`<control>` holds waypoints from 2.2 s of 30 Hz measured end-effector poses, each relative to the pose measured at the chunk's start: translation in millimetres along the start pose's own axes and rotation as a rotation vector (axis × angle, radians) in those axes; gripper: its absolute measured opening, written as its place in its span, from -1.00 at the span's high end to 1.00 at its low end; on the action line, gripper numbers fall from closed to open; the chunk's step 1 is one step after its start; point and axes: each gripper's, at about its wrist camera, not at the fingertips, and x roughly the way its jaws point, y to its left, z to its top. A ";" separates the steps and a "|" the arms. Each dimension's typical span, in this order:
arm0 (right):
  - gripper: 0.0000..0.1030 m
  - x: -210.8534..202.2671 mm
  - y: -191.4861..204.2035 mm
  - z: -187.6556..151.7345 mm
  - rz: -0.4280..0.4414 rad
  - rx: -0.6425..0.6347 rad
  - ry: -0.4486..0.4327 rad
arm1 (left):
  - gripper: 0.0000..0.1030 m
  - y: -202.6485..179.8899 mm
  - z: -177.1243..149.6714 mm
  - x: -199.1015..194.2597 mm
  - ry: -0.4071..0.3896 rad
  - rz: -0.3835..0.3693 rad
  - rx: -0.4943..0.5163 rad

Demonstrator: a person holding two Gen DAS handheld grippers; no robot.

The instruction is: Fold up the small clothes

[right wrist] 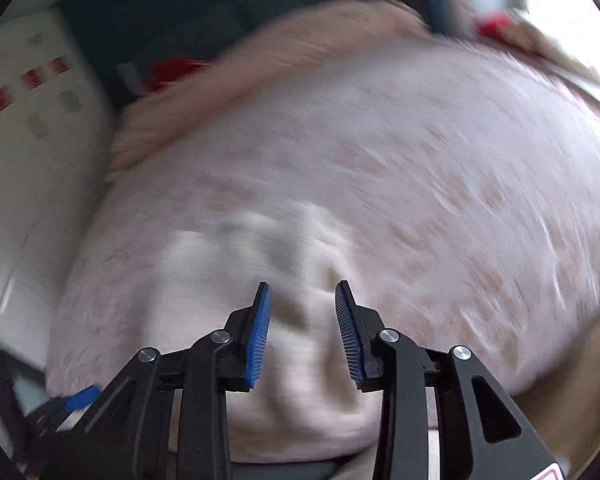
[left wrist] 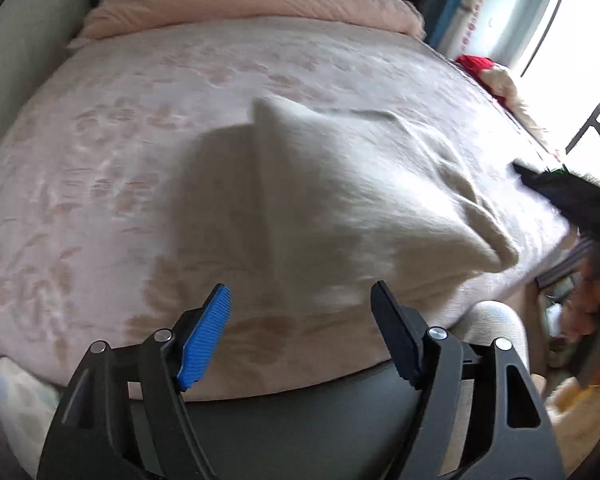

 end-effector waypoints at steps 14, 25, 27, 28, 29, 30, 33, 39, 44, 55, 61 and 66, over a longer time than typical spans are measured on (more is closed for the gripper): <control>0.52 58.2 96.3 -53.0 0.161 -0.194 0.216 | -0.57 13.7 3.4 -12.3 -0.007 0.136 0.012; 0.26 66.3 44.3 -28.5 0.088 -0.038 0.195 | -0.58 -15.8 12.9 -6.8 -0.013 0.104 0.078; 0.07 61.8 28.7 -10.4 0.036 -0.010 0.152 | -0.59 -20.1 15.7 -2.5 -0.006 0.100 0.076; 0.00 64.6 16.0 -1.2 0.005 0.014 0.145 | -0.59 -22.4 17.6 0.2 0.000 0.098 0.078; 0.00 71.4 6.1 4.5 -0.015 0.038 0.160 | -0.59 -24.3 19.3 1.7 -0.001 0.093 0.078; -0.01 83.5 -7.9 10.4 -0.040 0.066 0.187 | -0.59 -27.5 21.8 2.9 -0.004 0.086 0.076; -0.02 112.2 -19.3 14.2 -0.037 0.099 0.241 | -0.59 -37.6 29.7 7.6 -0.018 0.069 0.078; 0.83 119.6 -6.0 32.1 0.052 0.055 0.181 | -0.59 -47.5 39.7 42.0 0.052 0.073 0.066; 0.77 131.8 -16.8 30.1 -0.032 -0.003 0.194 | -0.61 -49.2 36.0 64.2 0.092 0.084 0.069; 0.66 39.2 15.5 2.8 0.113 -0.015 0.094 | -0.61 -53.9 32.5 64.1 0.106 0.093 0.101; 0.71 42.2 78.3 -13.4 0.209 -0.137 0.170 | -0.61 -39.0 25.5 37.2 0.093 0.093 0.070; 0.71 103.1 116.7 -31.5 0.197 -0.221 0.281 | -0.61 -5.5 16.0 14.9 0.079 0.162 0.037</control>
